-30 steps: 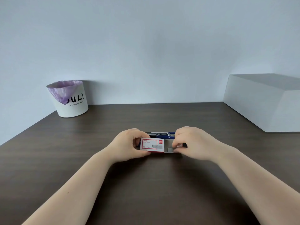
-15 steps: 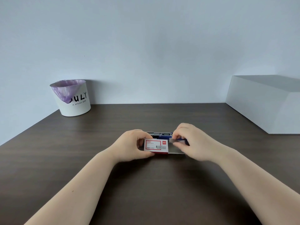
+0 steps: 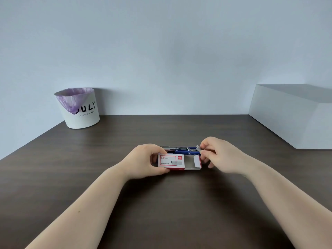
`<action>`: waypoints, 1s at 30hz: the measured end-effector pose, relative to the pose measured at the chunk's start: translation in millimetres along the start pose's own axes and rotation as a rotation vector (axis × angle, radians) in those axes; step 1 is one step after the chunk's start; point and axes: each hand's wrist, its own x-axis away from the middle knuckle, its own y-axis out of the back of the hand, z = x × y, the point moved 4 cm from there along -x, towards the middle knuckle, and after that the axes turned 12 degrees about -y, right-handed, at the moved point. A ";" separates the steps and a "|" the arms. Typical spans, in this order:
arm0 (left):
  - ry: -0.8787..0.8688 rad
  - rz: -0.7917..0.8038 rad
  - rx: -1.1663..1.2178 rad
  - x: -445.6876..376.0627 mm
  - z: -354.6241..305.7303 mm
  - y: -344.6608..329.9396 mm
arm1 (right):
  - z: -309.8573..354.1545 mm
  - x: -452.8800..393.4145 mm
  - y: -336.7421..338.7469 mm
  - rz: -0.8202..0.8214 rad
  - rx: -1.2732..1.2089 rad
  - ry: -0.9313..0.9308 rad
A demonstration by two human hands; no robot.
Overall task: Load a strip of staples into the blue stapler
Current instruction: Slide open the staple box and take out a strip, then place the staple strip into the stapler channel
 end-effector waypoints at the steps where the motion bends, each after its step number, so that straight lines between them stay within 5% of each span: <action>1: 0.004 0.002 0.002 -0.1 0.8 -0.5 | 0.4 0.6 -2.1 0.022 -0.014 0.010; 15: 0.052 0.107 0.098 0.1 -2.6 -8.3 | 5.5 5.6 -21.0 0.128 -0.036 0.116; 22: 0.106 0.116 0.096 2.8 0.2 -5.6 | 1.7 -3.2 7.5 -0.231 -0.002 0.121; 26: 0.106 -0.022 0.153 3.7 -0.1 8.5 | -0.5 -5.6 12.2 -0.380 -0.003 0.083; 30: 0.181 -0.301 0.201 8.3 8.1 23.6 | 12.4 -10.5 3.3 -0.340 0.046 0.116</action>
